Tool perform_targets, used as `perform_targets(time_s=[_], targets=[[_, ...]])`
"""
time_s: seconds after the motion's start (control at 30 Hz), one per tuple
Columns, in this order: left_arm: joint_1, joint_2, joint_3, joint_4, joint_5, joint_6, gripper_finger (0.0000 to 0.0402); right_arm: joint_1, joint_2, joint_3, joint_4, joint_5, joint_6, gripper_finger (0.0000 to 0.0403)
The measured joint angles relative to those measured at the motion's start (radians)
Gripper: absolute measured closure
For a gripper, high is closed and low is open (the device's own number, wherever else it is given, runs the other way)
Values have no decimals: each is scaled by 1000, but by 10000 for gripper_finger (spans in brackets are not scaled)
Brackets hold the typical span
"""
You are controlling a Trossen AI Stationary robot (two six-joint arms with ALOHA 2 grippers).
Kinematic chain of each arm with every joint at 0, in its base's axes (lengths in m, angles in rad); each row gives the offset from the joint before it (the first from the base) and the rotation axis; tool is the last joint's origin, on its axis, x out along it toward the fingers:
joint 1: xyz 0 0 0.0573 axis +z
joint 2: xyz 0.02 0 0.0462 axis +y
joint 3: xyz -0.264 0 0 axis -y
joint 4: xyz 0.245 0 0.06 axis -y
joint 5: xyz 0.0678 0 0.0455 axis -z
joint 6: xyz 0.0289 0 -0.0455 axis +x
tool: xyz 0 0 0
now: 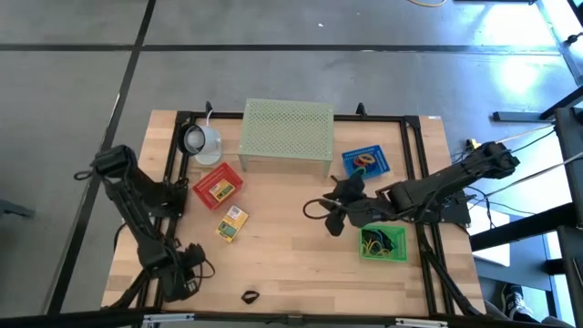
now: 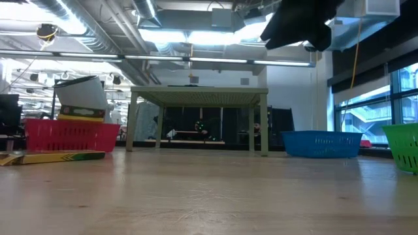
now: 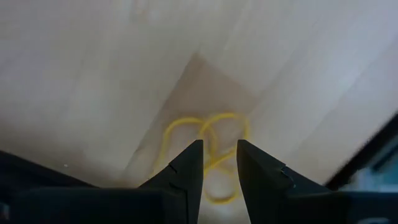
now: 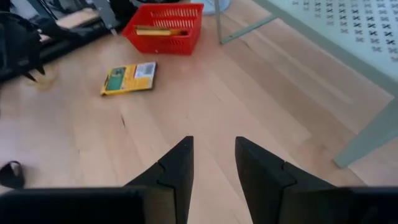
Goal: Pick & Place Office Desk Supplies
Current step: Put the yellow rubber band into the green bin
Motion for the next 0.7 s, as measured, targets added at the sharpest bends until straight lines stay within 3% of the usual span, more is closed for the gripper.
perform_targets(time_s=[0.13, 0.43, 0.7], targets=[[1, 35, 0, 0, 28, 136, 310, 0, 26, 0, 1, -2, -22, 284], [1, 89, 2, 29, -9, 363, 320, 0, 34, 0, 1, 2, -23, 284], [2, 122, 5, 3, -25, 410, 379, 0, 34, 0, 1, 8, -25, 284]])
